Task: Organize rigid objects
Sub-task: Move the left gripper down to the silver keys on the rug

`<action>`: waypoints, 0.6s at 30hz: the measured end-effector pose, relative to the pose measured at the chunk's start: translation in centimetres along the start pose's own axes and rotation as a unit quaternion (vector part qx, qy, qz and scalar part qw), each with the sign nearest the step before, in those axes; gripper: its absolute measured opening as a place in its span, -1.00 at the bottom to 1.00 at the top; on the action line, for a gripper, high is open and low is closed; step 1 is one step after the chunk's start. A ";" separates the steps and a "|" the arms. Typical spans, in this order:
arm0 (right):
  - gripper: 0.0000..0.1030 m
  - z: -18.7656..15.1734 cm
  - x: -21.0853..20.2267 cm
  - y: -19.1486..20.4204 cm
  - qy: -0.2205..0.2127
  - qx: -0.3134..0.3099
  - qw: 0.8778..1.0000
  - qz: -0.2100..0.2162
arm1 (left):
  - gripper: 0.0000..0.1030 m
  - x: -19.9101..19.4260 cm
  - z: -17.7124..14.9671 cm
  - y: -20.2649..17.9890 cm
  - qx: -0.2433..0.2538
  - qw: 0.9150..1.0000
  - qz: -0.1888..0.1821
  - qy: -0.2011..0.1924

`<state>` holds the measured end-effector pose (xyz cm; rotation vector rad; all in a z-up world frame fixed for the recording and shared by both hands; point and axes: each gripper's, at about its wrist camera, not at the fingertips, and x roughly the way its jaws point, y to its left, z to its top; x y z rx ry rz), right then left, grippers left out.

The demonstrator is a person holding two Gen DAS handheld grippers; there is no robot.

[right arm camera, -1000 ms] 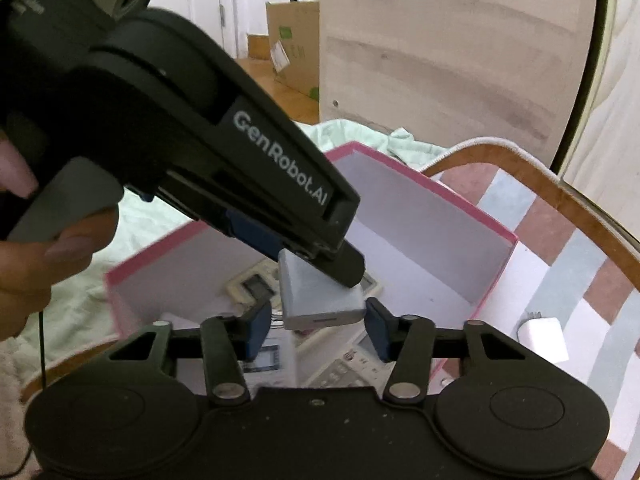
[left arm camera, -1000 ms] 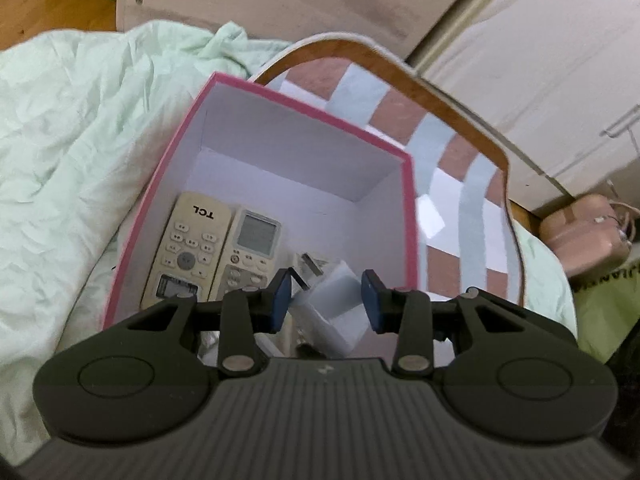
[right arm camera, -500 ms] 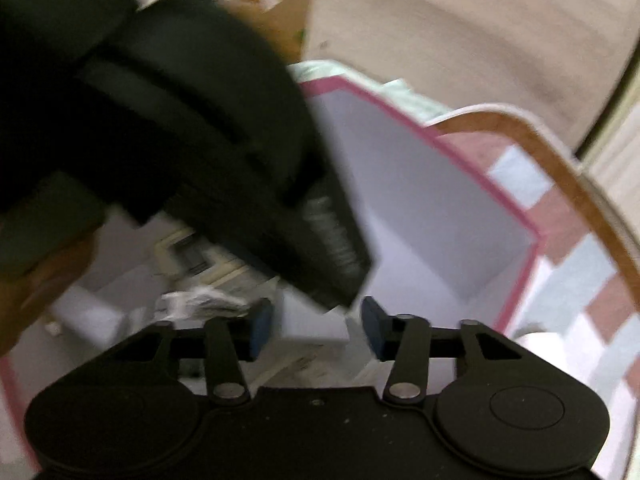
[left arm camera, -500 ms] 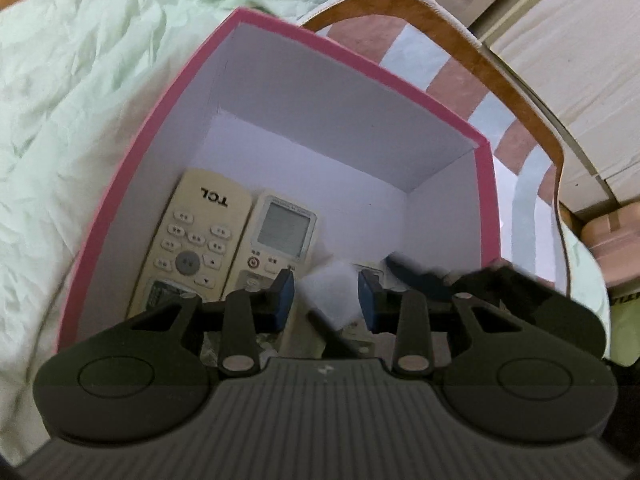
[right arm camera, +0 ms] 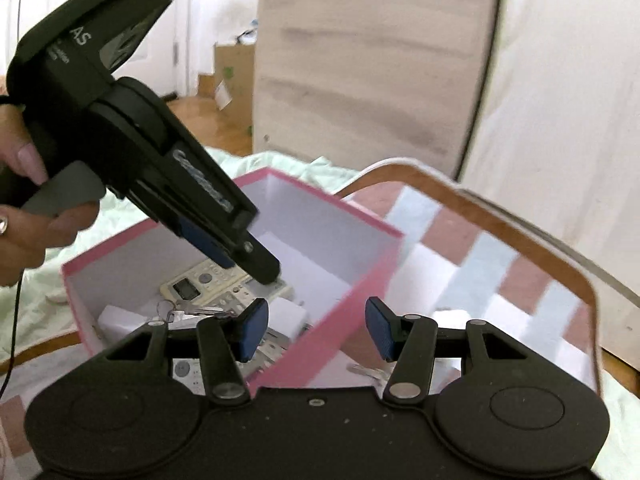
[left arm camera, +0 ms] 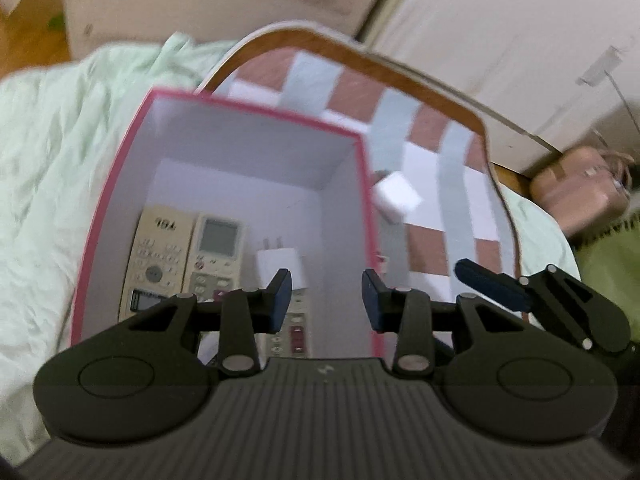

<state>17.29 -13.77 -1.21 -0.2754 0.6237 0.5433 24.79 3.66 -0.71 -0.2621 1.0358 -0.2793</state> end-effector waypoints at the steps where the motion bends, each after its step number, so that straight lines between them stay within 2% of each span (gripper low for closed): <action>1: 0.14 -0.3 -0.9 -0.4 -0.002 0.005 1.000 -0.006 | -0.26 -0.6 0.0 -0.8 0.014 1.000 -0.002 -0.002; 8: 0.14 -1.9 -5.5 -2.0 -0.009 0.044 0.998 -0.037 | -0.20 -2.1 -0.2 -7.5 0.125 0.992 0.000 0.012; 13: 0.14 -3.0 -6.4 -2.9 -0.018 0.044 0.998 -0.037 | -0.12 0.2 0.4 -11.2 0.153 0.987 -0.004 0.049; 18: 0.14 -4.8 -3.7 -5.0 -0.015 0.060 0.998 -0.014 | -0.09 4.5 1.4 -13.5 0.154 0.983 -0.014 0.102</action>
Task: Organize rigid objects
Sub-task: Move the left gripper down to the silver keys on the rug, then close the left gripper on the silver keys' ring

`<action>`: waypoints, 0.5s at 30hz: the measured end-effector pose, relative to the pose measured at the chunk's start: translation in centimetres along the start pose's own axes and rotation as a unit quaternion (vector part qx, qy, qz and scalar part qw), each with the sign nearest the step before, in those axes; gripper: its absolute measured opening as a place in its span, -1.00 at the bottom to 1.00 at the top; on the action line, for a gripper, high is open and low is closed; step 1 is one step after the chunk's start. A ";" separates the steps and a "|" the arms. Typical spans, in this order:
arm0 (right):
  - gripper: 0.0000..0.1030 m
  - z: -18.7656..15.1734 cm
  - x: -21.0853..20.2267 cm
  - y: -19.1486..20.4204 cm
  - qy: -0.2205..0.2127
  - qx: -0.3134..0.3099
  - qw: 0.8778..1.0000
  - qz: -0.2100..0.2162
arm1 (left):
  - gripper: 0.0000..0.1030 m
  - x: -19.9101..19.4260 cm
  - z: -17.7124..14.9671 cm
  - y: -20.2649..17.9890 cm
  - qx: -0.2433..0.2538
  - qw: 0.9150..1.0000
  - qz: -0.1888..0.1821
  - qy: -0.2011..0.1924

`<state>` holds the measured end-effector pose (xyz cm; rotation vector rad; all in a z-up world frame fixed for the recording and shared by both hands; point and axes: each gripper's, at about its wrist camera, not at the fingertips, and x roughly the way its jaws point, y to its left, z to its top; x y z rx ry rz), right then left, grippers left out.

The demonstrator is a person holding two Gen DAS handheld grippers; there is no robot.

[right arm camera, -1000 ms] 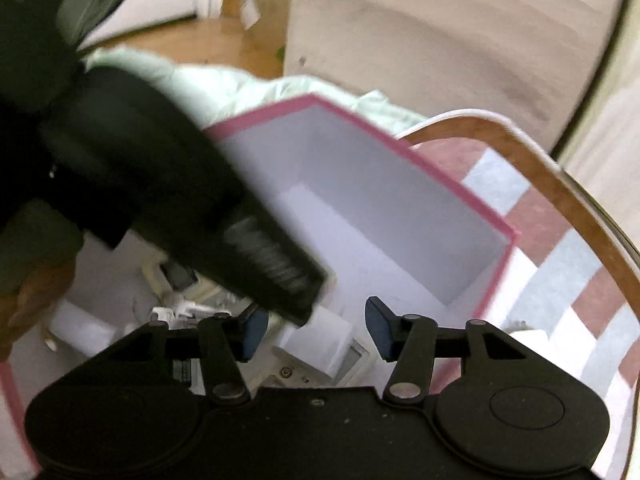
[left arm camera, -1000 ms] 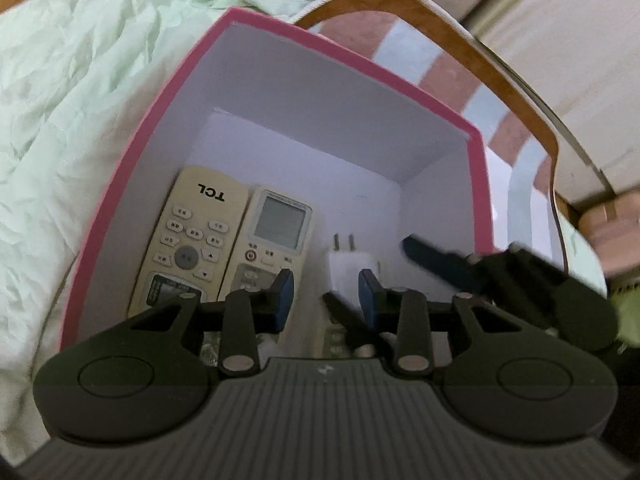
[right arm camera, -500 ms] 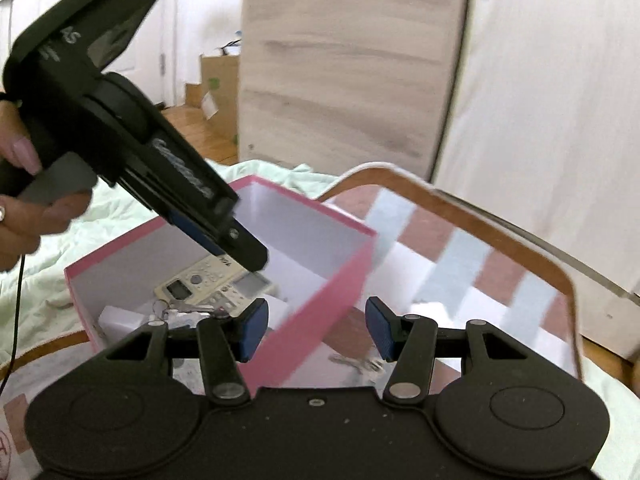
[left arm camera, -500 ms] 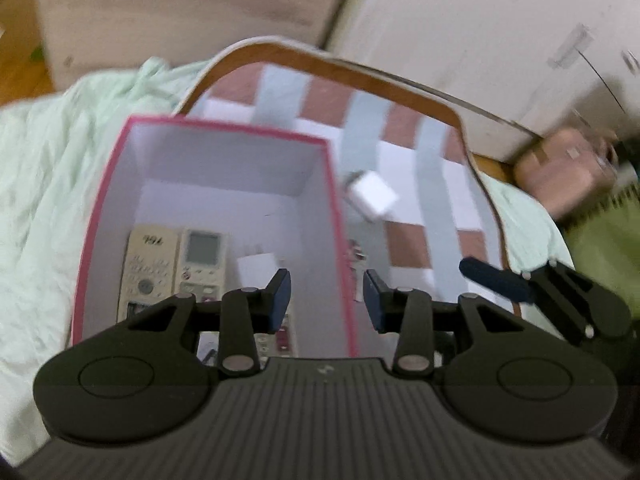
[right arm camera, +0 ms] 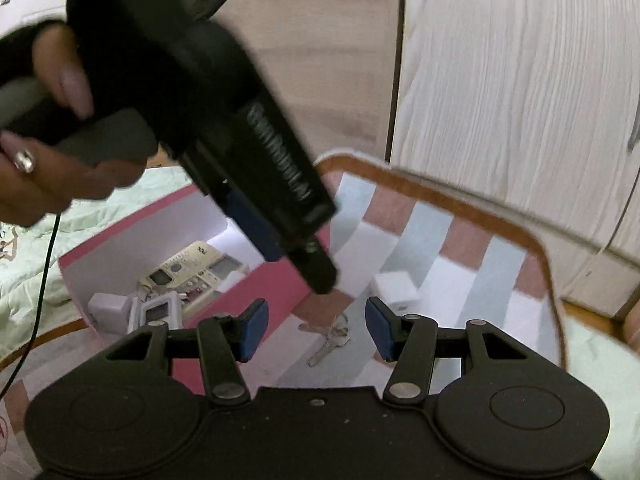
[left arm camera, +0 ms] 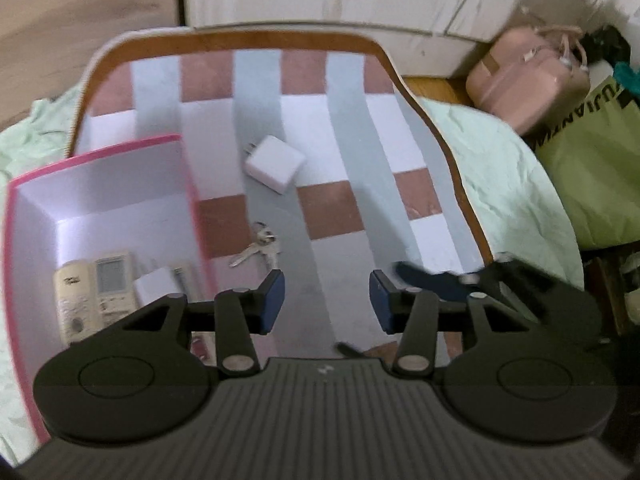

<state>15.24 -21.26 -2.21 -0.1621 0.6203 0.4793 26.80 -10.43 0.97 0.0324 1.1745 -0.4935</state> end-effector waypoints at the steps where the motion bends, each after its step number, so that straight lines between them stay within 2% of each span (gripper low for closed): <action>1: 0.14 -0.5 1.3 -0.6 0.010 0.007 1.000 0.004 | -0.07 0.7 0.3 -0.1 0.000 1.000 -0.004 0.005; 6: 0.14 -2.4 7.1 -2.7 0.037 0.020 0.999 0.012 | -0.07 5.8 2.3 0.7 -0.048 0.998 0.016 0.037; 9: 0.14 -3.0 10.1 -3.5 0.049 0.037 0.998 0.025 | -0.07 8.2 3.4 1.2 -0.057 0.996 0.052 0.049; 15: 0.13 -3.1 15.6 -3.3 0.070 0.013 0.997 0.017 | -0.14 10.1 4.6 2.8 -0.077 0.994 0.055 0.058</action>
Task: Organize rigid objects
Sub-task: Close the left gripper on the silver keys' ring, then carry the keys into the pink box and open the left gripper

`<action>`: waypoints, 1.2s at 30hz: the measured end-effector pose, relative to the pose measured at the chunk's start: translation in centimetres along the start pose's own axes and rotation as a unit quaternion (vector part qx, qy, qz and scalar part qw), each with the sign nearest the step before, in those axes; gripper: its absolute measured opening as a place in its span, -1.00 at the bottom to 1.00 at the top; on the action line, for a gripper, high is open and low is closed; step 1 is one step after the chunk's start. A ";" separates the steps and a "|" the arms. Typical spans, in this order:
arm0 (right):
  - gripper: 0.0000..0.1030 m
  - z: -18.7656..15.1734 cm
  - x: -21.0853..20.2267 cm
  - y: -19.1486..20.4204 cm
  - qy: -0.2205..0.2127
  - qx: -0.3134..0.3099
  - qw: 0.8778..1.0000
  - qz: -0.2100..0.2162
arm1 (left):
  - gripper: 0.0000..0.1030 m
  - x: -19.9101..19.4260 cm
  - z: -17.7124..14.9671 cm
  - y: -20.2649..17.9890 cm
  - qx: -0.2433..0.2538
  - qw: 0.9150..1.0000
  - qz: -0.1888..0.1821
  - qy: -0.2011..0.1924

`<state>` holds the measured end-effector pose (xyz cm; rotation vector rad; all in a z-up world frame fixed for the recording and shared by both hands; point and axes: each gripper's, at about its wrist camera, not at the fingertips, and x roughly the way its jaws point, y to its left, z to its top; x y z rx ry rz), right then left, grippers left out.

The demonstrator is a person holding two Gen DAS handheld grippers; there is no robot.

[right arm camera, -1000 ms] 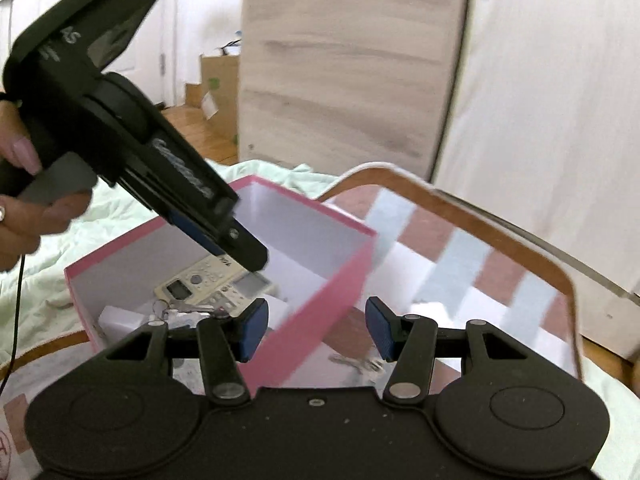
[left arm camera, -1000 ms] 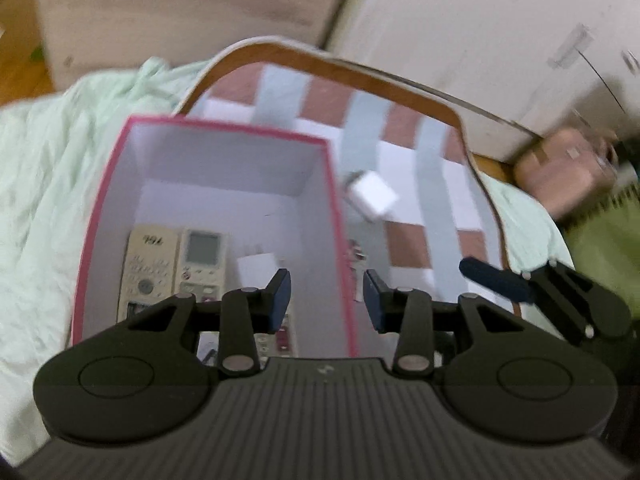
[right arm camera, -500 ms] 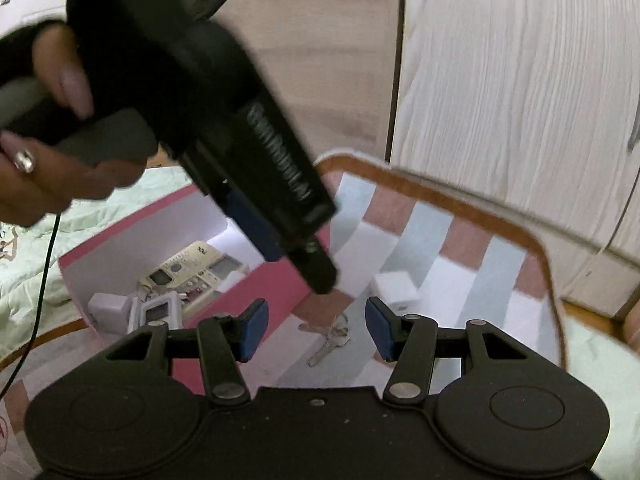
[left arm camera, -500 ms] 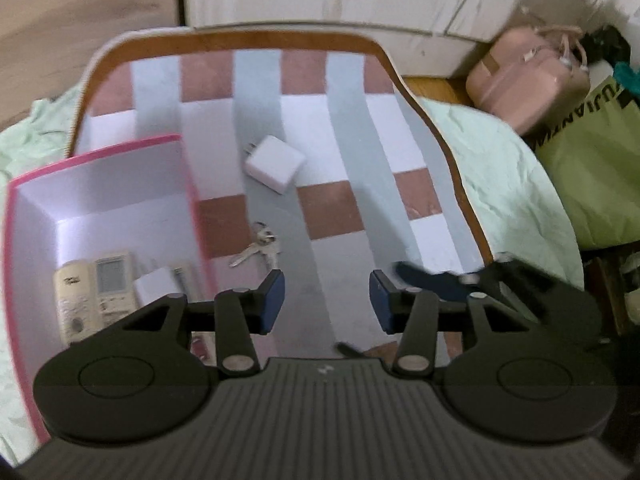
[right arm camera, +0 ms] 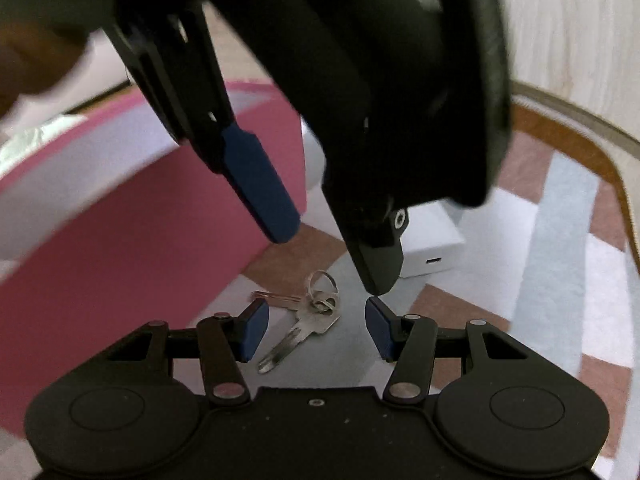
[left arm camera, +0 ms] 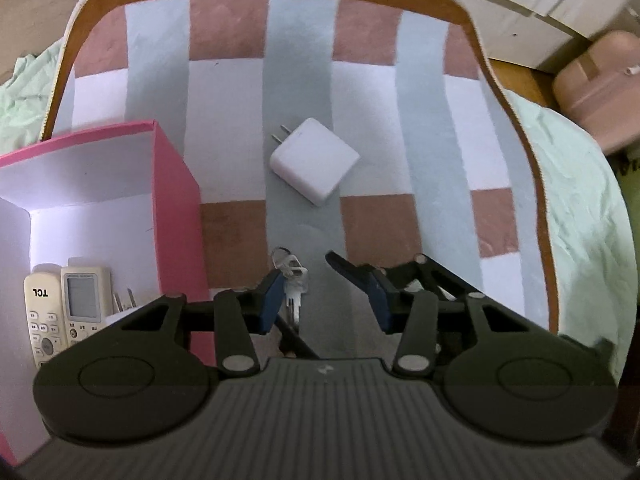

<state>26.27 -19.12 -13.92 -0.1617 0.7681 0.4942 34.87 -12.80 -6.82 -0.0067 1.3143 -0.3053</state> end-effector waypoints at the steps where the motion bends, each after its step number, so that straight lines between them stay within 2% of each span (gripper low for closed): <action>1: -0.04 0.0 0.8 0.0 0.007 -0.003 1.000 -0.001 | -0.14 0.1 0.1 0.2 -0.003 1.000 -0.002 -0.001; 2: -0.33 -0.1 1.2 0.1 0.007 -0.004 1.000 -0.002 | -0.14 0.2 0.1 0.4 -0.009 1.000 -0.006 -0.003; 3: -0.42 -0.1 1.0 0.2 0.000 -0.005 1.000 0.000 | -0.14 0.2 0.2 0.5 -0.014 1.000 -0.009 -0.005; 5: -0.42 0.3 0.3 -0.3 0.012 0.048 0.999 0.012 | -0.14 0.0 0.0 0.9 -0.021 1.000 -0.017 -0.007; 8: -0.43 0.4 -1.8 -1.6 0.005 0.126 0.992 0.031 | -0.14 -0.7 -0.8 1.3 -0.026 0.999 -0.033 -0.017; 10: -0.43 0.5 -3.0 -2.9 0.006 0.187 0.982 0.041 | -0.13 -1.0 -1.3 1.6 -0.028 0.999 -0.041 -0.020; 14: -0.43 0.6 -5.0 -4.9 -0.011 0.266 0.961 0.070 | -0.10 -1.4 -2.3 1.9 -0.039 0.997 -0.062 -0.024; 18: -0.43 0.5 -6.5 -4.9 -0.030 0.304 0.948 0.090 | -0.08 -1.9 -3.3 3.0 -0.092 0.988 -0.120 -0.023; 20: -0.43 0.3 -7.0 -5.0 -0.035 0.323 0.941 0.098 | -0.07 -2.1 -3.9 3.6 -0.122 0.981 -0.152 -0.019; 22: -0.42 0.4 -7.6 -4.9 -0.043 0.337 0.934 0.109 | -0.09 -2.5 -4.5 3.9 -0.138 0.976 -0.168 -0.021; 26: -0.42 1.0 -9.4 -3.8 -0.059 0.335 0.934 0.113 | -0.11 -4.0 -5.4 4.8 -0.163 0.965 -0.204 -0.024; 28: -0.42 1.8 -10.1 -3.1 -0.064 0.324 0.937 0.114 | -0.11 -5.2 -5.8 5.2 -0.164 0.963 -0.212 -0.031; 36: -0.42 6.2 -14.1 0.6 -0.113 0.248 0.955 0.120 | -0.12 -12.8 -7.8 7.3 -0.152 0.956 -0.232 -0.099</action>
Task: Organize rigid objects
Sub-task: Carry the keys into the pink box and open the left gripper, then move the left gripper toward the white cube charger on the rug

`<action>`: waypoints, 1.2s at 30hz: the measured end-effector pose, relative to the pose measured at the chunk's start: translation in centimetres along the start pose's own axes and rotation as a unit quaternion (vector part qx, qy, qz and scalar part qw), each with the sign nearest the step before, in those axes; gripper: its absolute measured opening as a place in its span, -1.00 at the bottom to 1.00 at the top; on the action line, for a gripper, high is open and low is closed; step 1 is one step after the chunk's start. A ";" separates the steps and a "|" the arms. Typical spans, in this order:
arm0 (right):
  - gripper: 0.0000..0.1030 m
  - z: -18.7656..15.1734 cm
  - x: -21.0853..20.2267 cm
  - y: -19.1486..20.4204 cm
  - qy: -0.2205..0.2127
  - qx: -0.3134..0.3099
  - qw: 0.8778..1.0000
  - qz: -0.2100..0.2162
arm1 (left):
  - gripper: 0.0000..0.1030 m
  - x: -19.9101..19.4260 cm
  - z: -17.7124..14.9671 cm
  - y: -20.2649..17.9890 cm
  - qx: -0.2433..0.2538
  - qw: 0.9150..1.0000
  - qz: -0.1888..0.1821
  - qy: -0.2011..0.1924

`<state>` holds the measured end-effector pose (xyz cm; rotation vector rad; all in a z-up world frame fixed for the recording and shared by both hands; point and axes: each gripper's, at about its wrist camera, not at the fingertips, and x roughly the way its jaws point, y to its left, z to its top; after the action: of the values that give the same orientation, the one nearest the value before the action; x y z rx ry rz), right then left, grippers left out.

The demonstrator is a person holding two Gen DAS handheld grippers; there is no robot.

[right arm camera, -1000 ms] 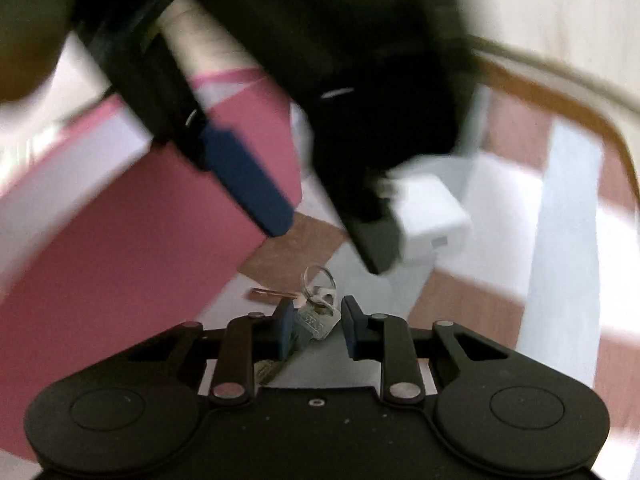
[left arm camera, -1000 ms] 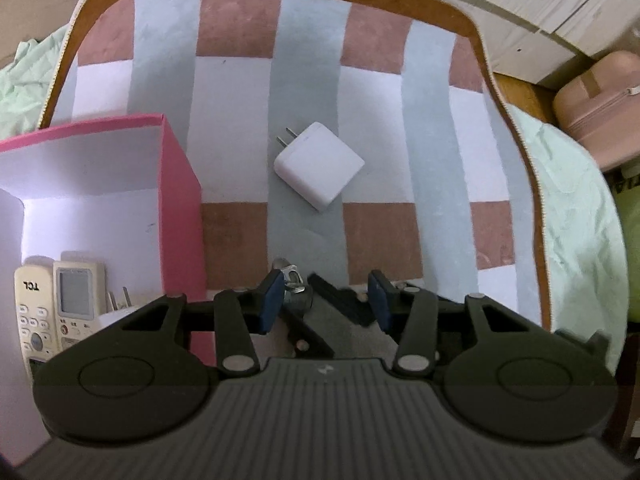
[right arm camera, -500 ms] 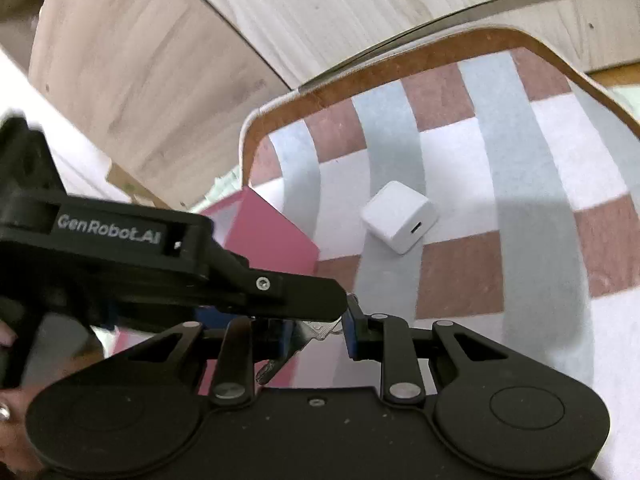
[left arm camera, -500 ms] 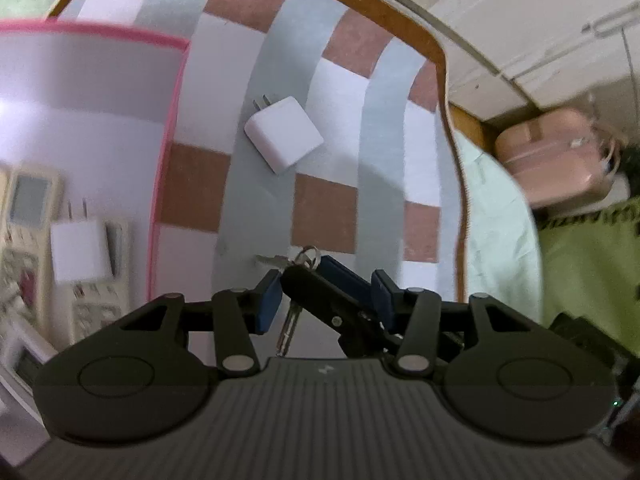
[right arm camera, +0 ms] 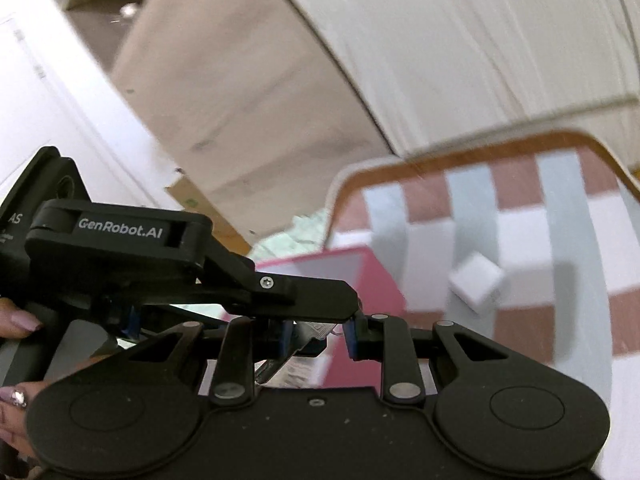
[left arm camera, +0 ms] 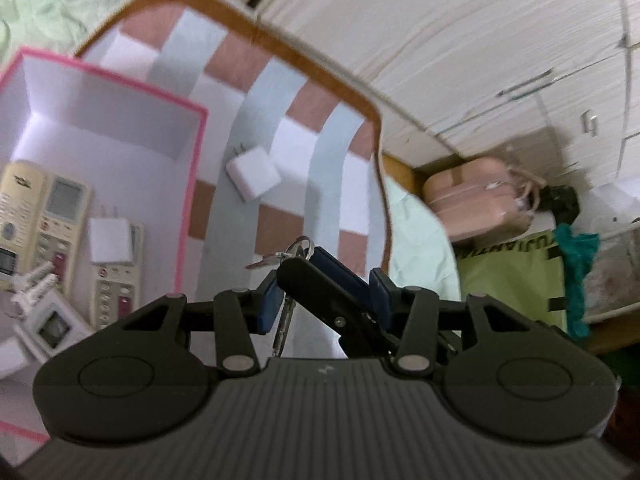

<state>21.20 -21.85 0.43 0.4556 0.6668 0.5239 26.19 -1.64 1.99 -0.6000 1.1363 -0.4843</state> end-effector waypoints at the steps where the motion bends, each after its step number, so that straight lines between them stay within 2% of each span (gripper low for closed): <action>1: -0.42 0.3 -0.1 1.0 -0.003 -0.010 1.000 0.006 | -0.12 -1.1 0.0 0.1 -0.001 1.000 -0.001 -0.008; 6: -0.42 0.8 1.1 4.8 0.001 -0.047 0.998 0.043 | -0.12 -6.2 -0.3 1.7 -0.009 0.999 0.006 -0.040; 12: -0.41 0.1 4.7 7.6 0.042 -0.068 0.994 0.077 | -0.11 -9.0 -0.9 6.1 -0.053 0.996 0.022 -0.062; 16: -0.41 -0.7 8.2 8.0 0.075 -0.076 0.989 0.103 | -0.11 -9.2 -0.7 9.6 -0.086 0.993 0.038 -0.072; 22: -0.41 -1.4 13.5 7.8 0.127 -0.080 0.982 0.112 | -0.10 -7.4 0.2 14.4 -0.137 0.986 0.054 -0.079; 29: -0.39 -2.9 18.5 7.8 0.169 -0.103 0.978 0.066 | -0.13 -5.0 1.3 17.0 -0.135 0.980 0.119 -0.079; 30: -0.34 -3.1 18.8 8.0 0.172 -0.119 0.977 0.049 | -0.12 -4.7 1.4 16.9 -0.127 0.980 0.133 -0.082; 31: -0.07 -3.3 19.1 8.3 0.175 -0.141 0.974 0.024 | -0.09 -4.6 1.4 16.7 -0.116 0.978 0.151 -0.085; 32: 0.07 -3.4 19.3 8.5 0.179 -0.160 0.971 0.004 | -0.09 -4.4 1.4 16.4 -0.104 0.976 0.173 -0.087; 34: 0.11 -3.5 18.6 8.4 0.176 -0.187 0.966 -0.026 | -0.08 -4.4 1.3 16.0 -0.081 0.973 0.198 -0.091; 36: 0.11 -3.3 17.7 8.0 0.176 -0.190 0.966 -0.025 | -0.07 -4.4 1.2 15.7 -0.074 0.974 0.195 -0.086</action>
<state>28.35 -4.54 -5.57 -0.0203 0.8913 0.6756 26.58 13.14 -5.02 -0.5188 1.0956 -0.0085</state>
